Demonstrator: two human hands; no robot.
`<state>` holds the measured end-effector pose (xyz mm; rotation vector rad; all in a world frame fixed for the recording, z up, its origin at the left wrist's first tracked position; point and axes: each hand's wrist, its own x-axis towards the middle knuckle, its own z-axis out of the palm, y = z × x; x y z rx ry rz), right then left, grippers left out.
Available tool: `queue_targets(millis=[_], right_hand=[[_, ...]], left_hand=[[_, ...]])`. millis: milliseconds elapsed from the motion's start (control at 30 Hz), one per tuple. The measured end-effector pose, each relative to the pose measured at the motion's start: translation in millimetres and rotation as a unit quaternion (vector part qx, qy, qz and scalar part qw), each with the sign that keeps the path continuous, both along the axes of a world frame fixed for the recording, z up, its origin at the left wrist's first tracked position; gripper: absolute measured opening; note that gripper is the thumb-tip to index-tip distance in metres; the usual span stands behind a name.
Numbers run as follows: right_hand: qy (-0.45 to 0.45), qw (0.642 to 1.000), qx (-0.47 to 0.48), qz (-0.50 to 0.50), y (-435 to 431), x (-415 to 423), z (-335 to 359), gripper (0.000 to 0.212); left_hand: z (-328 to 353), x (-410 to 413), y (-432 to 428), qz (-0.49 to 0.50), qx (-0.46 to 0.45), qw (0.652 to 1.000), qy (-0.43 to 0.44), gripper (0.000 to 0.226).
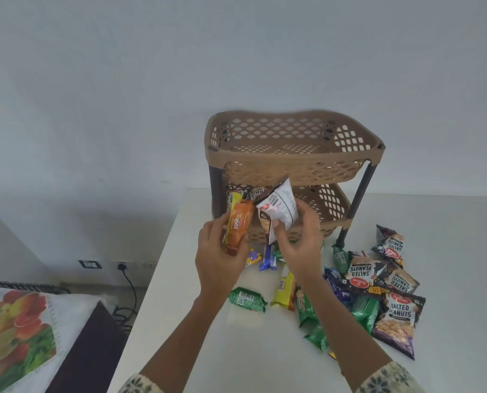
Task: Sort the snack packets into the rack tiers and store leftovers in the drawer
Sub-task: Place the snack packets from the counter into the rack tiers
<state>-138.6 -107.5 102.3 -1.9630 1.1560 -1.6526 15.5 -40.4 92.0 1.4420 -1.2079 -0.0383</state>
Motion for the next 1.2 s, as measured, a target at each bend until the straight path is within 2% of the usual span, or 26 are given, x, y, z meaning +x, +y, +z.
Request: queue_targets(millis=[100,200,400,533,633,700,900,1000,1133,1200], right_hand=[[-0.044,0.998,-0.040,0.007,-12,4,43,0.047],[-0.048,0.997,-0.064,-0.005,-31,7,81,0.046],[-0.020,0.997,-0.065,-0.045,-90,12,147,0.056],[0.056,0.997,-0.017,-0.047,-129,14,162,0.065],[0.133,0.989,0.025,-0.057,-155,15,164,0.068],[0.187,0.979,0.067,-0.055,-173,17,165,0.067],[0.349,0.921,0.173,-0.024,-222,34,168,0.069],[0.395,0.897,0.197,-0.017,-243,46,166,0.064],[0.410,0.874,0.259,0.006,-263,63,160,0.072],[0.440,0.859,0.261,0.015,-267,70,160,0.064]], left_hand=[[39,-3,-17,-0.009,-0.065,0.998,-0.014,0.054],[74,-2,-40,-0.012,-0.098,0.995,-0.017,0.054],[145,9,-106,0.041,-0.076,0.993,-0.077,0.058],[171,17,-150,0.063,0.008,0.990,-0.125,0.064],[180,22,-181,0.075,0.097,0.968,-0.217,0.054],[181,25,-201,0.061,0.163,0.953,-0.246,0.047],[180,47,-255,0.054,0.332,0.901,-0.272,0.028],[176,55,-272,0.058,0.377,0.874,-0.301,0.033],[172,59,-283,0.052,0.439,0.848,-0.291,0.048],[168,60,-286,0.037,0.463,0.842,-0.273,0.039]])
